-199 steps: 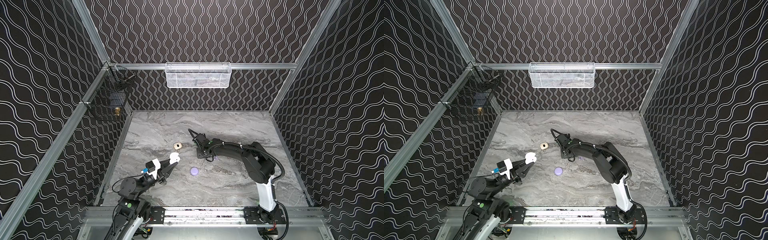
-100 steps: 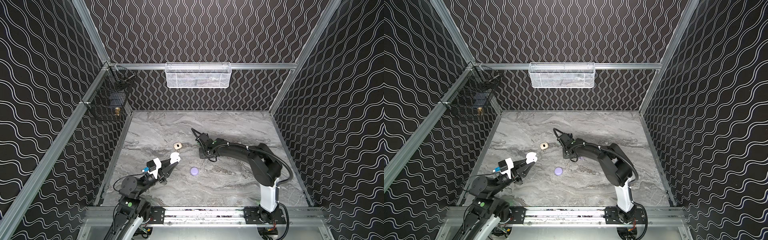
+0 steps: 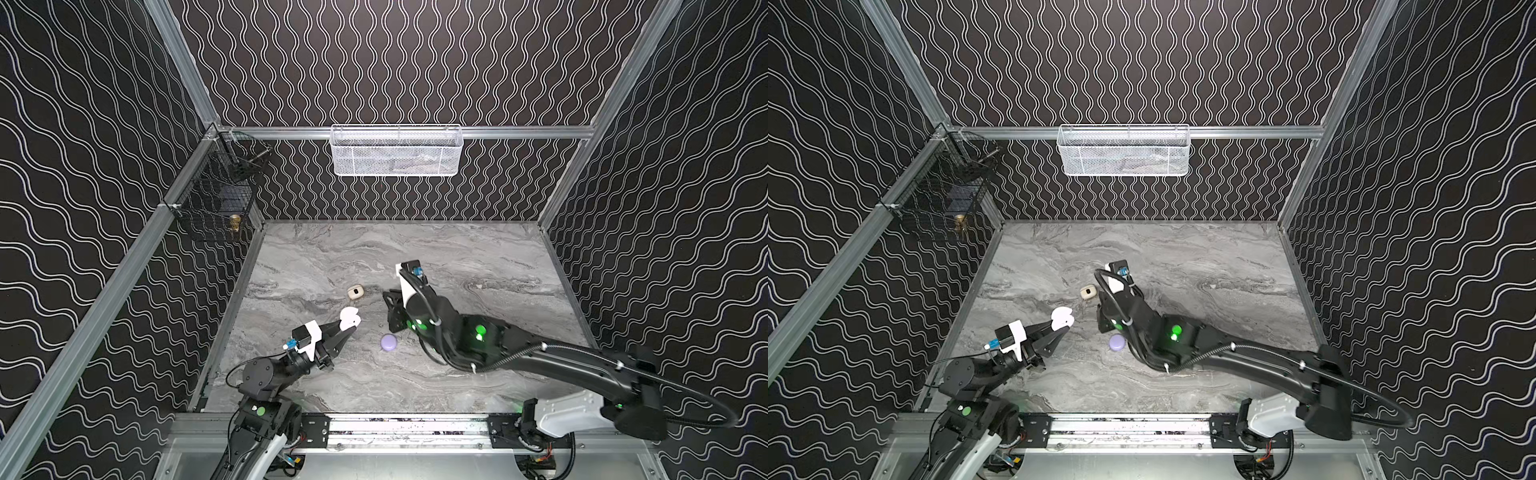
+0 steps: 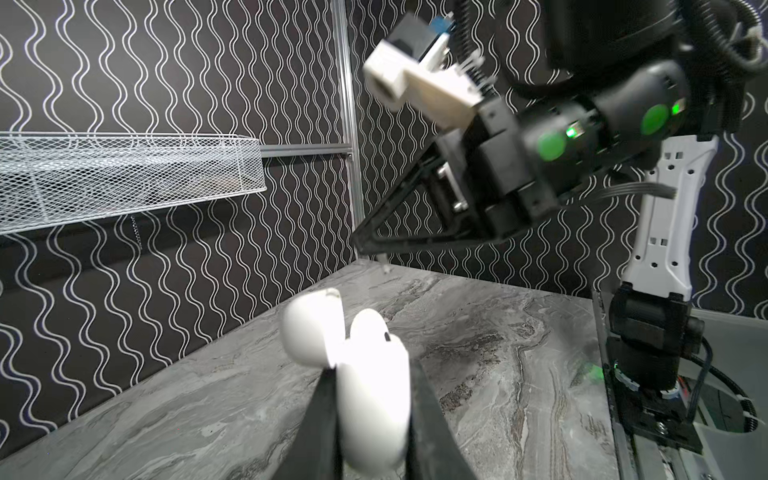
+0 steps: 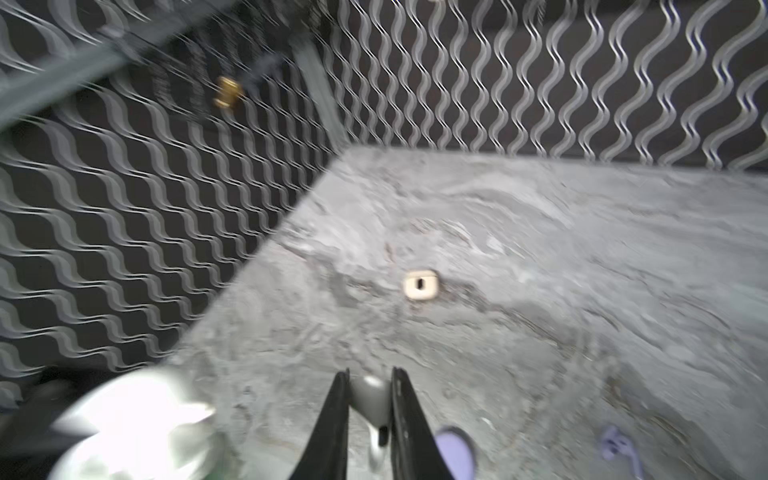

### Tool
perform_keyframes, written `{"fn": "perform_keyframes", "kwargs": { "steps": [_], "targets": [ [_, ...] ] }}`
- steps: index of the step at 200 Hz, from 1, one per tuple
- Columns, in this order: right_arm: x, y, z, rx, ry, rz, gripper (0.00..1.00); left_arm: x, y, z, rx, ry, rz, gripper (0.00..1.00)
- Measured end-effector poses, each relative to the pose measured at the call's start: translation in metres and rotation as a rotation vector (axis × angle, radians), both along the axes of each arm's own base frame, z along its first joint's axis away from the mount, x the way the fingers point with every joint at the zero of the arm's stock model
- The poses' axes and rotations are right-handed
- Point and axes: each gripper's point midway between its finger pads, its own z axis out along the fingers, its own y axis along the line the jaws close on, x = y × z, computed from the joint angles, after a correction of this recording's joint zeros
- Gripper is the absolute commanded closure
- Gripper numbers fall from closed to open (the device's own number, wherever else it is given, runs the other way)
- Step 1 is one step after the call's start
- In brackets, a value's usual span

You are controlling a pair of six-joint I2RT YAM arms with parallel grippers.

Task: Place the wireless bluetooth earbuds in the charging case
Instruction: 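Lift the white earbud and carry it to the case in the left gripper, then insert the earbud stem into the open case slot with the right gripper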

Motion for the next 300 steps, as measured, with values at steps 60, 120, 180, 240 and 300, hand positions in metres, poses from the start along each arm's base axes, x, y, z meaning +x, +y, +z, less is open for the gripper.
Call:
{"fn": "perform_keyframes", "kwargs": {
  "steps": [60,120,180,240,300],
  "targets": [
    [-0.076,0.024,0.051,0.2,-0.19,0.187,0.89,-0.013,-0.004,0.008,-0.014,-0.075,-0.06,1.0],
    [-0.081,0.048,0.046,0.22,-0.241,0.184,0.89,-0.022,-0.005,0.015,-0.033,-0.11,-0.094,1.0],
    [-0.076,0.056,0.038,0.215,-0.268,0.151,0.91,-0.025,-0.005,0.017,-0.038,-0.124,-0.102,1.0],
    [-0.074,0.061,0.034,0.226,-0.273,0.137,0.92,-0.025,-0.004,0.018,-0.039,-0.125,-0.102,1.0],
    [-0.074,0.061,0.018,0.208,-0.264,0.139,0.92,-0.024,-0.005,0.016,-0.036,-0.109,-0.098,1.0]
  ]
}}
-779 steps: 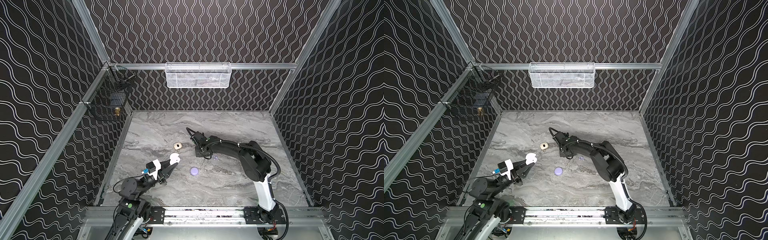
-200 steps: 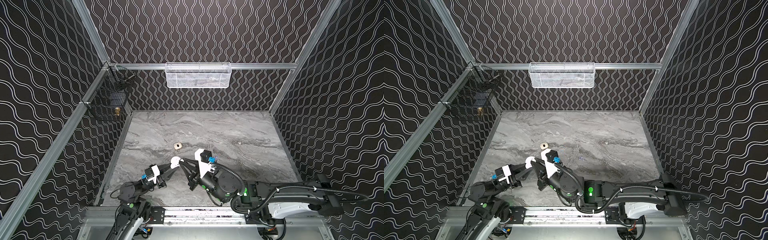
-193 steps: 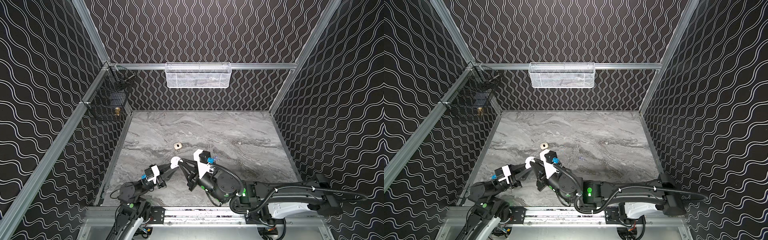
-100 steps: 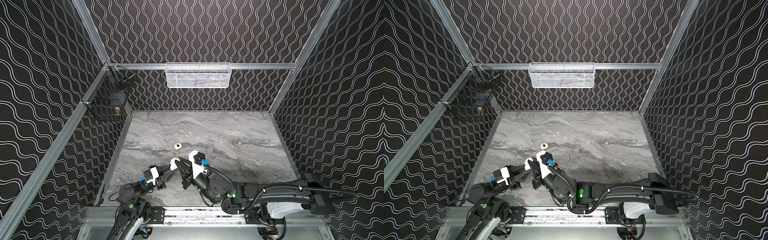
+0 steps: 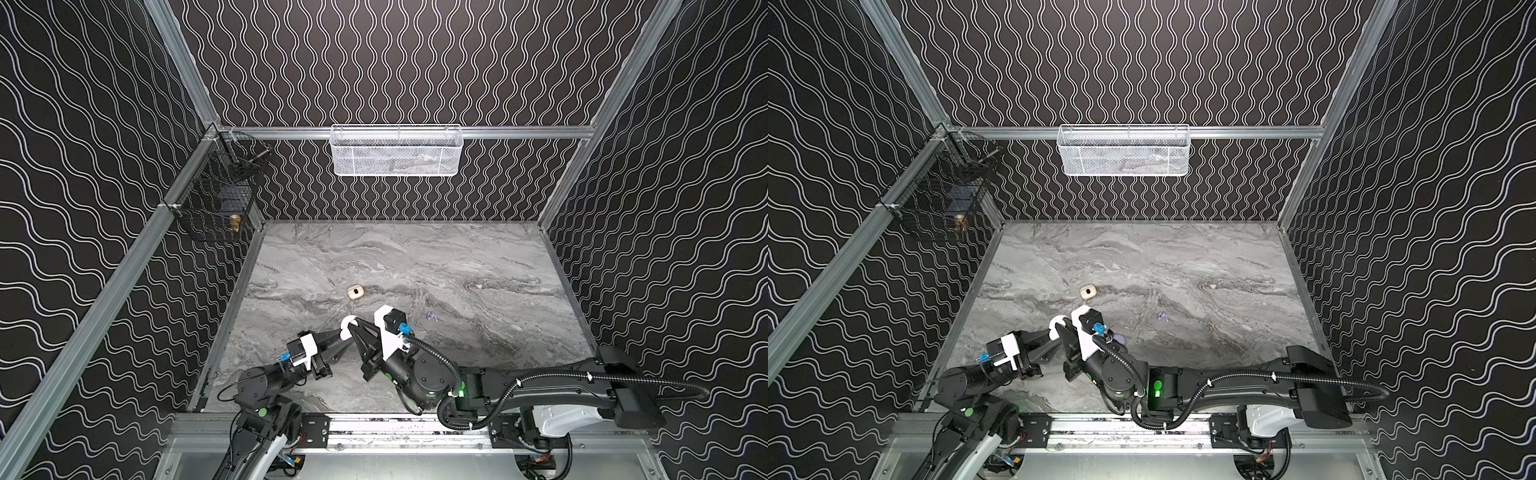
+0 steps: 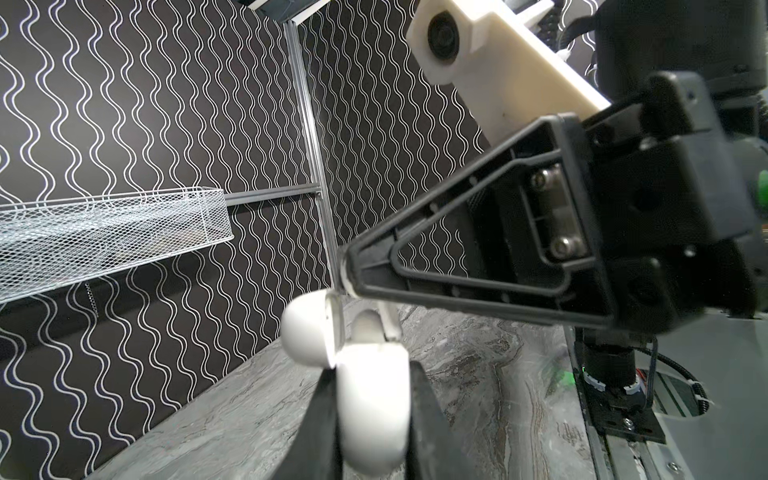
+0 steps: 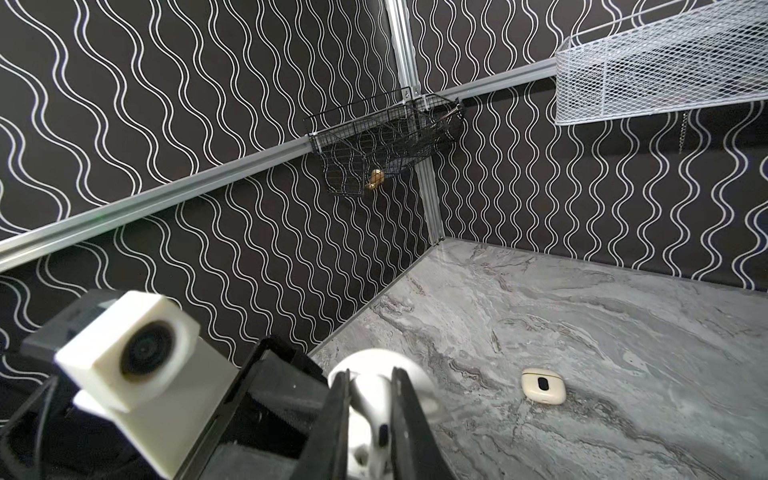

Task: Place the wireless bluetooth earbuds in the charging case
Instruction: 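Insert the earbud stem into the open case slot with the right gripper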

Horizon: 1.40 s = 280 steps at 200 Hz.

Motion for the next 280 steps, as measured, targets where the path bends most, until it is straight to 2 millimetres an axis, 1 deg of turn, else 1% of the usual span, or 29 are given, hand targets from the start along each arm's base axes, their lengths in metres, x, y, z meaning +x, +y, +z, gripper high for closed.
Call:
{"fn": "perform_keyframes", "kwargs": {
  "steps": [37,148,252,280],
  "targets": [
    [0.0001,0.0035,-0.0031,0.009,0.008,0.001,0.93,0.0013,-0.0005,-0.0028,0.005,0.014,0.0,1.0],
    [-0.0003,0.0033,-0.0028,0.02,0.01,0.005,0.93,0.0015,-0.0006,-0.0032,0.006,0.017,0.0,1.0],
    [0.0001,0.0077,-0.0035,0.033,0.009,0.004,0.94,0.0011,-0.0003,-0.0033,0.006,0.017,0.001,1.0],
    [0.0,0.0051,-0.0041,0.037,0.009,0.004,0.96,0.0011,-0.0004,-0.0034,0.006,0.018,0.0,1.0]
  ]
}}
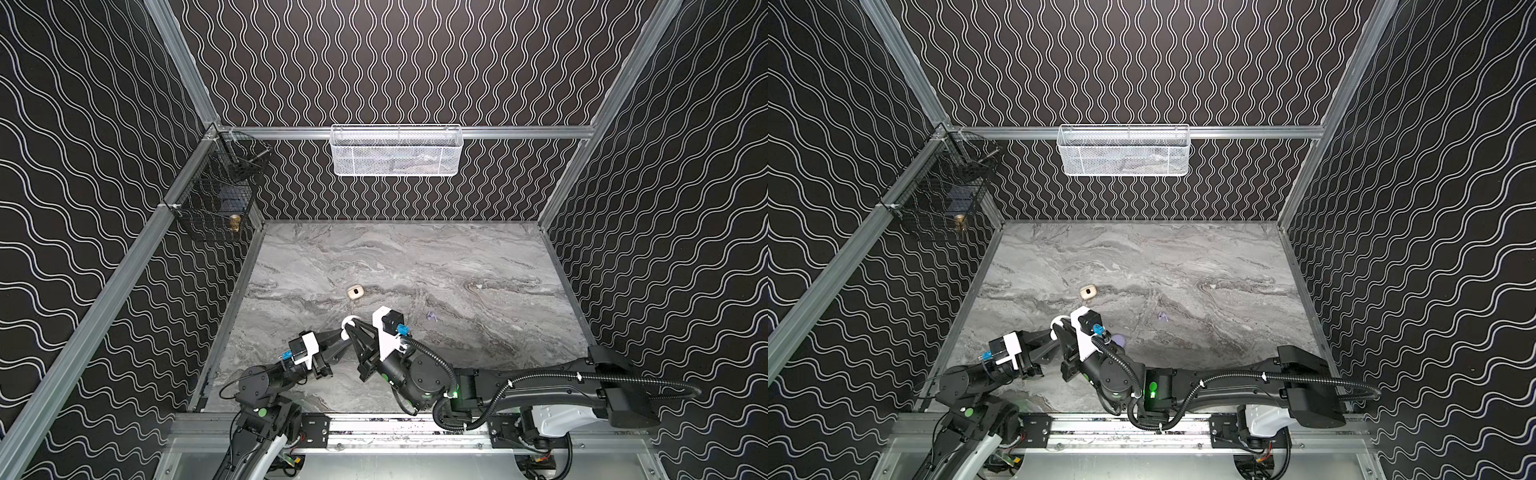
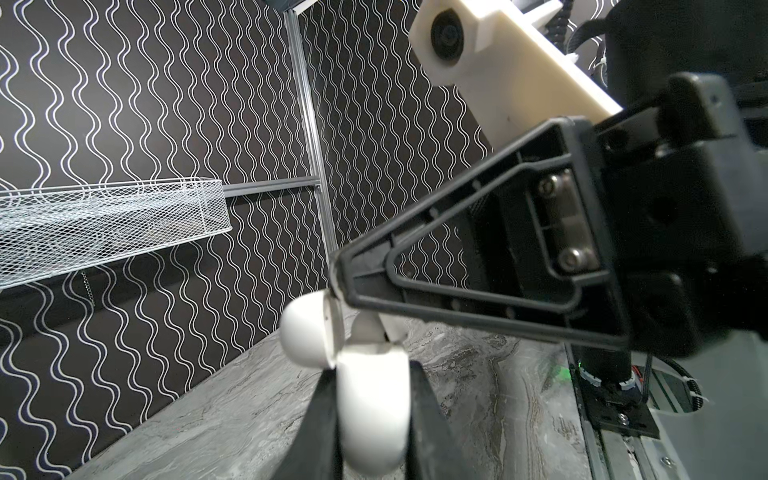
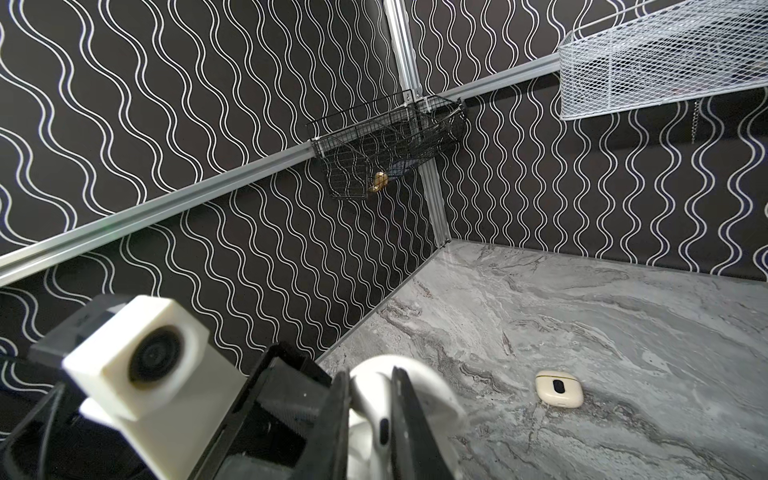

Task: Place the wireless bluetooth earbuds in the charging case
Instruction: 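Insert the earbud stem into the open case slot with the right gripper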

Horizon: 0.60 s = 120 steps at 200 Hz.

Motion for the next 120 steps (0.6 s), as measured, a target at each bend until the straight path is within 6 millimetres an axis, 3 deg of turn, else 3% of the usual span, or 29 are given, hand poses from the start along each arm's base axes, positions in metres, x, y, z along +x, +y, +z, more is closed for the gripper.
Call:
{"fn": "perform_keyframes", "kwargs": {
  "steps": [120],
  "targets": [
    [-0.0016,-0.0049,0.0045,0.047,-0.02,0.006,0.98,-0.0007,0.0008,0.0018,-0.004,-0.008,0.004,1.0]
  ]
}}
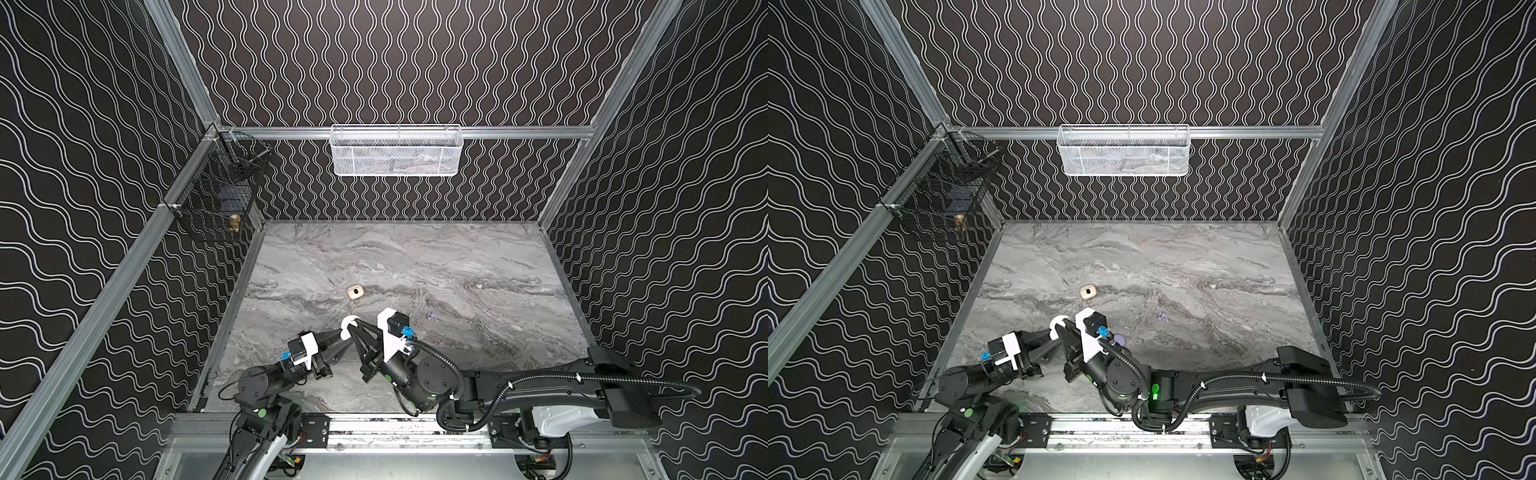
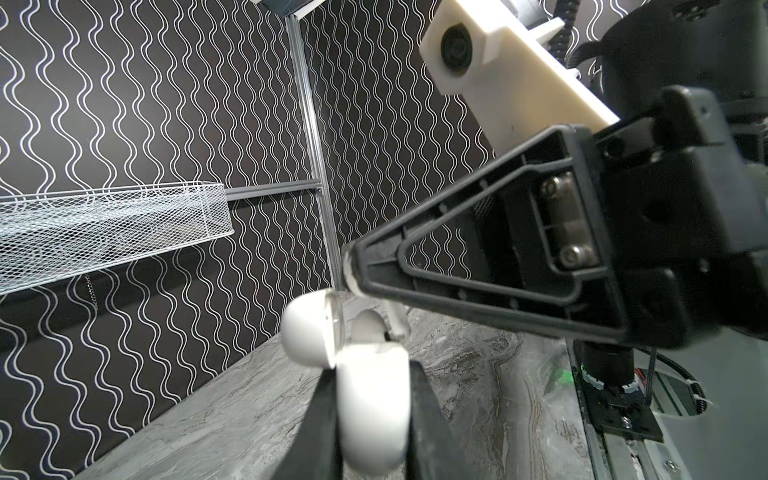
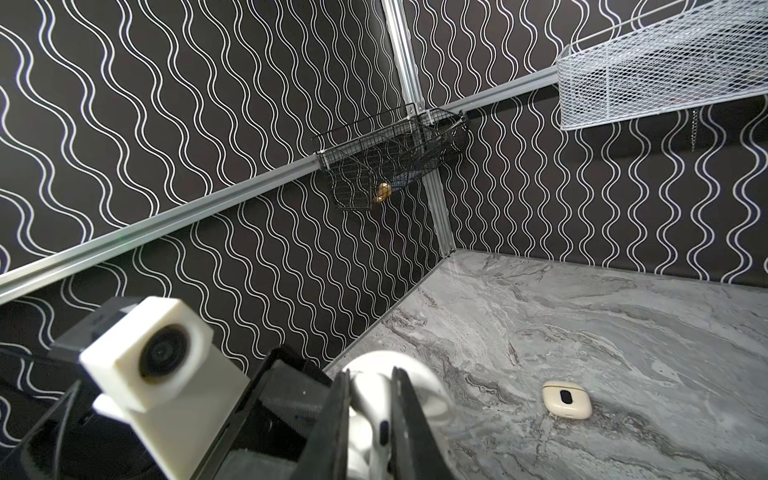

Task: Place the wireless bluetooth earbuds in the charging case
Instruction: 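Insert the earbud stem into the open case slot with the right gripper, then open the right gripper to release the earbud in the case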

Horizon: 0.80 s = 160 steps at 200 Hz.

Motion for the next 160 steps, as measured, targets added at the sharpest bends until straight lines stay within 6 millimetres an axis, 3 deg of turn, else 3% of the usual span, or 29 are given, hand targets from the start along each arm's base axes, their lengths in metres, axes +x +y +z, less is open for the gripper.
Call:
{"fn": "perform_keyframes", "kwargs": {
  "steps": [71,160],
  "targets": [
    [-0.001,0.005,0.003,0.02,-0.008,0.006,0.98,-0.001,0.0,0.001,-0.001,-0.003,0.0,1.0],
    [0.001,0.004,-0.009,0.014,-0.001,-0.002,0.98,-0.001,0.001,-0.001,0.003,0.012,0.003,1.0]
  ]
}}
